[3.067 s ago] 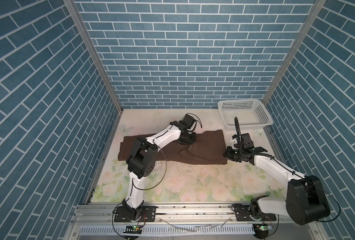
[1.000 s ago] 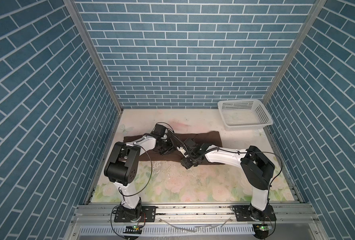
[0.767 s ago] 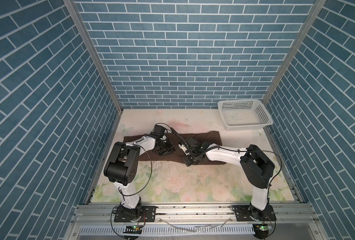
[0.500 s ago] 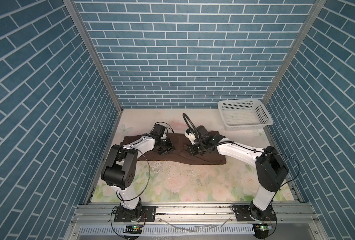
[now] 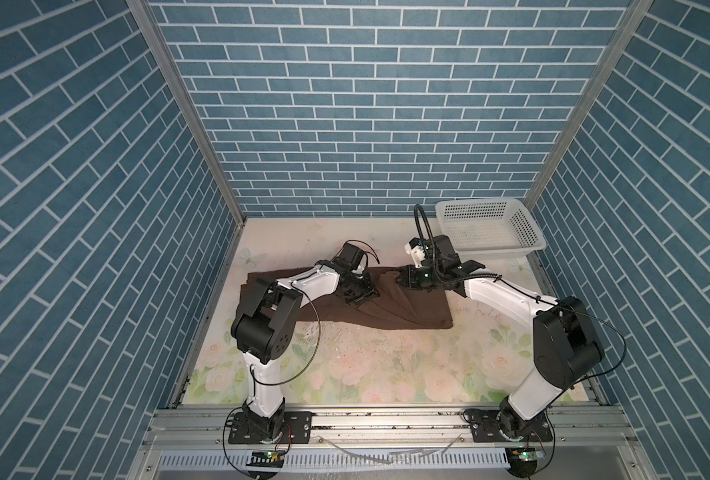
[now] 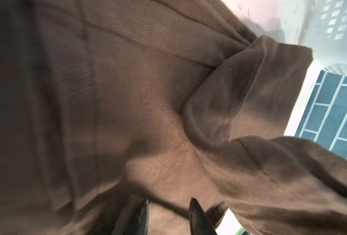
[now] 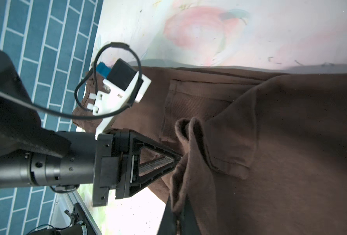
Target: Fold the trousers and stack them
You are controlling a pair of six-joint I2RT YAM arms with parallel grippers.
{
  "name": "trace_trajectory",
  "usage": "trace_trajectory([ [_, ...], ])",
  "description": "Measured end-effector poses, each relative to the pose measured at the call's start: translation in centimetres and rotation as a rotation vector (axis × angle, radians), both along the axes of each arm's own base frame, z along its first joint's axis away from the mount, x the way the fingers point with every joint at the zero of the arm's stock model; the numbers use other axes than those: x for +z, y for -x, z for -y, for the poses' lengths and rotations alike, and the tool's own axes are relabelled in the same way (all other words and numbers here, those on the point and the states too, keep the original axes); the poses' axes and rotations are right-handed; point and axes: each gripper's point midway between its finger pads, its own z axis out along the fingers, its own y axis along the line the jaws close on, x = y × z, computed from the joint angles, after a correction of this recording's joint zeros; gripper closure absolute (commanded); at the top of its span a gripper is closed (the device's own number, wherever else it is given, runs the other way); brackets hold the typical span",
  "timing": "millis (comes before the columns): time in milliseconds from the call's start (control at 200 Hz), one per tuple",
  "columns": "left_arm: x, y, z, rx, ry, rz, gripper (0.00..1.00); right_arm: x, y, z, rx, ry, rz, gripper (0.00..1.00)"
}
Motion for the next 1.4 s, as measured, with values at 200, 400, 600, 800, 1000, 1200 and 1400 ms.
trace_trajectory([
  [200,1.2,-1.7,1.3,-0.004,-0.006,0.055,0.90,-0.5,0.2,0.0,-0.009,-0.021,-0.022,1.00],
  [400,0.4,-2.2,2.2,-0.020,-0.045,0.051,0.95,-0.8,0.5,0.0,-0.005,-0.030,-0.034,1.00],
  [600,-1.7,0.2,1.7,-0.069,-0.154,-0.025,0.97,-1.1,0.6,0.1,-0.005,-0.027,-0.039,1.00],
  [800,-2.4,2.7,-0.3,-0.101,-0.255,-0.104,1.00,-1.1,0.6,0.0,-0.005,-0.028,-0.039,1.00],
  [1000,-0.4,5.3,-2.2,-0.115,-0.292,-0.120,1.00,-1.1,0.7,0.0,-0.006,-0.031,-0.043,1.00],
  [1200,0.1,7.7,-4.2,-0.111,-0.332,-0.139,1.00,-0.9,0.8,-0.2,-0.004,-0.047,-0.051,1.00],
  [1400,0.3,7.1,-4.2,-0.098,-0.332,-0.129,0.87,-1.2,0.8,-0.2,-0.005,-0.041,-0.059,1.00],
])
